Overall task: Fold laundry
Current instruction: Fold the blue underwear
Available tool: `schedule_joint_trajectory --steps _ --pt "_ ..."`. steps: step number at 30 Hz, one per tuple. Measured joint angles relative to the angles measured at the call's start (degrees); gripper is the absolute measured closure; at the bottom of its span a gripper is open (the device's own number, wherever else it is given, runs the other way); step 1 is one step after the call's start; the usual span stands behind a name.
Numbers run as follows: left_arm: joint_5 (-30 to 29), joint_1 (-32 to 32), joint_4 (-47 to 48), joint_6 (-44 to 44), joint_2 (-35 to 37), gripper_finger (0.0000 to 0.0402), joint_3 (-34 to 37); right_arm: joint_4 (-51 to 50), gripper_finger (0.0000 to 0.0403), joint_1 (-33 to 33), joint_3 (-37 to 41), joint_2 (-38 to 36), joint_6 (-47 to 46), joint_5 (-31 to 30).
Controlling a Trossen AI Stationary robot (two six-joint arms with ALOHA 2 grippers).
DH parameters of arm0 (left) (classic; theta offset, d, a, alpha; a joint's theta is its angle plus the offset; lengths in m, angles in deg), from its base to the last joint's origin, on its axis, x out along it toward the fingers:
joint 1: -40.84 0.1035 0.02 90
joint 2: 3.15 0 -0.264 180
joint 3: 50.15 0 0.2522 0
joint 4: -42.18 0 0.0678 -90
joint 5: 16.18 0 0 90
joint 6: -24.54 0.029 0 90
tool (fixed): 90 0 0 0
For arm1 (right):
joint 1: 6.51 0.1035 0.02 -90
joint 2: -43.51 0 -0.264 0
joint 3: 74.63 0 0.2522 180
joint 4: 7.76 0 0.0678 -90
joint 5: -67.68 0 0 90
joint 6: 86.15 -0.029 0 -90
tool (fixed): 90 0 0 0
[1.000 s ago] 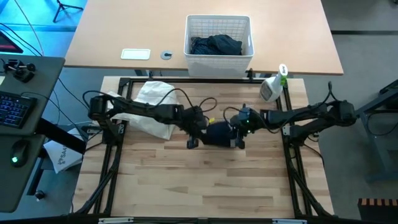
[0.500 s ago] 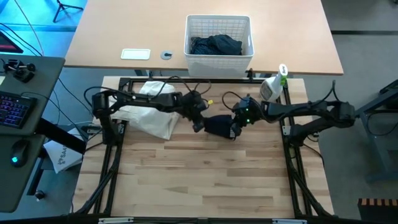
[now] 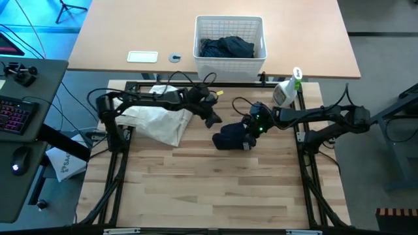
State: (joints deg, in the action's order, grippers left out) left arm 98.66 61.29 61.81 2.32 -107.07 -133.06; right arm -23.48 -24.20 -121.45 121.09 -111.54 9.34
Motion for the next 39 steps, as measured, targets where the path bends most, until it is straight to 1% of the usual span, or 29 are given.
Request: schedule_joint_trajectory --steps 1,3,4,6,8,13,17,21,23,26,29,33,37,39 --pt "-1.06 0.06 -2.52 -0.30 -1.10 0.0330 -0.04 -0.13 0.0398 0.12 -0.21 0.00 -0.09 0.01" --pt "-1.36 0.64 -7.05 -2.16 -4.10 0.0340 0.01 -0.11 0.0398 0.59 -0.97 0.00 -0.13 0.00" --pt "-0.70 0.79 -9.78 -3.49 -5.97 0.0345 0.01 -0.02 0.0398 0.94 -1.40 0.00 -0.13 0.02" --pt "2.55 1.00 -13.15 -5.29 -9.27 0.0357 -0.21 -0.45 0.0398 1.68 -2.38 0.00 -0.13 0.07" --pt "4.65 0.33 -13.63 -5.01 -12.34 0.0369 -1.76 -0.46 0.0398 2.52 -3.43 0.00 -0.11 0.07" --pt "4.16 -2.49 -13.22 -1.07 -18.01 0.0395 -5.37 -0.39 0.0398 5.14 -5.35 0.00 0.30 -0.02" --pt "5.19 -4.47 -13.09 1.45 -20.82 0.0400 -7.18 -0.81 0.0398 7.00 -5.55 0.00 -0.86 -1.20" --pt "7.85 -6.83 -12.14 6.31 -21.62 0.0401 -7.18 -1.13 0.0398 7.10 -5.57 0.00 -3.28 -1.43" --pt "8.06 -8.14 -12.33 9.34 -21.68 0.0401 -7.23 -1.25 0.0398 6.49 -5.57 0.00 -4.60 -1.52" --pt "10.28 -9.65 -13.19 10.38 -21.84 0.0401 -7.23 -2.56 0.0398 5.32 -5.57 -0.02 -7.47 -3.20" --pt "10.39 -10.87 -13.51 11.41 -21.81 0.0401 -7.23 -7.01 0.0398 4.14 -5.57 -0.02 -10.41 -6.20" --pt "10.51 -11.00 -12.75 11.82 -21.76 0.0401 -7.23 -14.10 0.0398 4.16 -5.57 0.68 -8.90 -9.24" --pt "9.99 -9.36 -7.39 11.32 -19.54 0.0401 -7.18 -14.63 0.0398 5.21 -5.57 2.77 -7.98 -9.36" --pt "9.45 -8.47 -3.63 12.43 -16.86 0.0401 -7.18 -14.05 0.0398 5.64 -5.57 3.97 -8.08 -9.65"
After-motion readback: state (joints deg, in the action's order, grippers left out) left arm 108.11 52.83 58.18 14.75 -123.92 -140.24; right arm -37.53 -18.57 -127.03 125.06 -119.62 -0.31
